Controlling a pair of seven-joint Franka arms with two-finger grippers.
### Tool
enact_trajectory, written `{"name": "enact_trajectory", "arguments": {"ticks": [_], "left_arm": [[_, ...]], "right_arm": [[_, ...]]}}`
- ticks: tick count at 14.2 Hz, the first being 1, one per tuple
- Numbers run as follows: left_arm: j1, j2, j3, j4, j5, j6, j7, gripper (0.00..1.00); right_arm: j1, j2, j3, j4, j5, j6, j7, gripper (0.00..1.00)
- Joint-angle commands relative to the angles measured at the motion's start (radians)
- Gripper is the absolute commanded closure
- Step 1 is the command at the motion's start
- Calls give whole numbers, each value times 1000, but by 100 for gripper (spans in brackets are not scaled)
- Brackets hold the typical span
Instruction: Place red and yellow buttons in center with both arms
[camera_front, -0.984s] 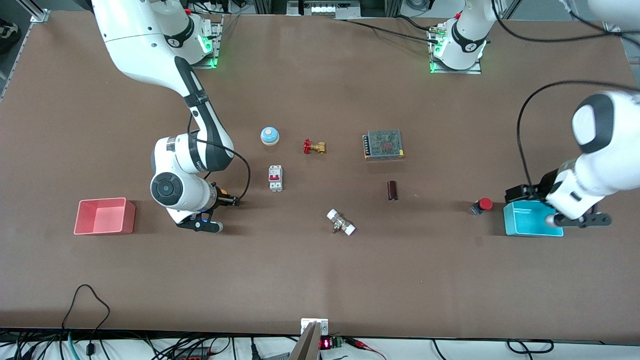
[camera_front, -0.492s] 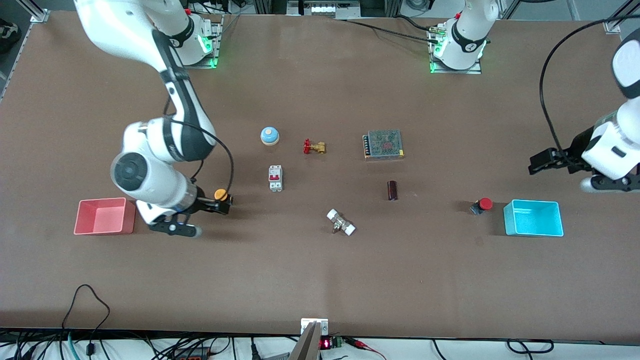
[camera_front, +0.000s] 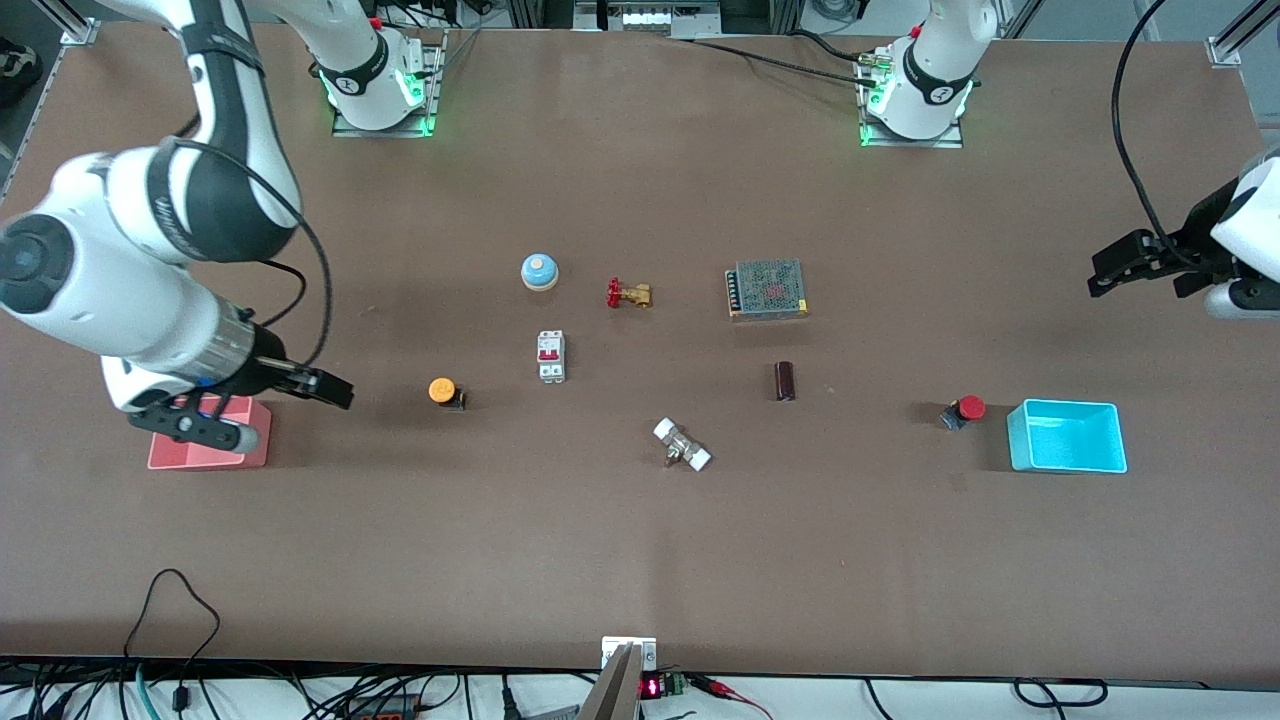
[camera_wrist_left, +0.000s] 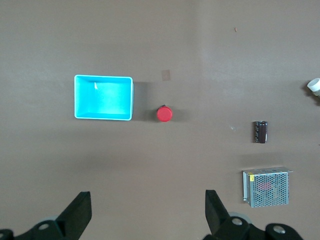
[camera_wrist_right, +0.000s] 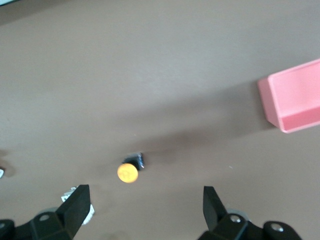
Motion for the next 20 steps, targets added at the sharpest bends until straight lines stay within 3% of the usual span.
{"name": "enact_trajectory", "arguments": {"ticks": [1,4,6,8,9,10,14,20], "left_arm": [[1,-20,-5,7,14,-15,24,0],[0,-34,-6,4,13,-18,25,0],[-58,-35,32,4,11,-18,25,0],[-173,-40,157,4,13,-22,25,0],[-192,-40,174,4,13,-23,25,0],[-196,-40,176,4,11,-23,25,0],[-189,-38,176,6,7,-23,15,0],[-169,-38,182,24,-27,-84,24,0]], "right_arm": [[3,-25,-44,32,-9,-88,-13,0],[-78,-99,-28,38,-81,-154,-88,0],[-213,-150,67,38,-92,-201,-183,0],[-372,-197,191,32,-140,-229,-263,0],[-455,-213,260,32,-149,-249,-300,0],[-477,-220,282,32,-155,-255,-320,0],[-436,-245,296,9,-244,-298,-333,0],[-439,-334,293,-80,-247,-303,-332,0]]}}
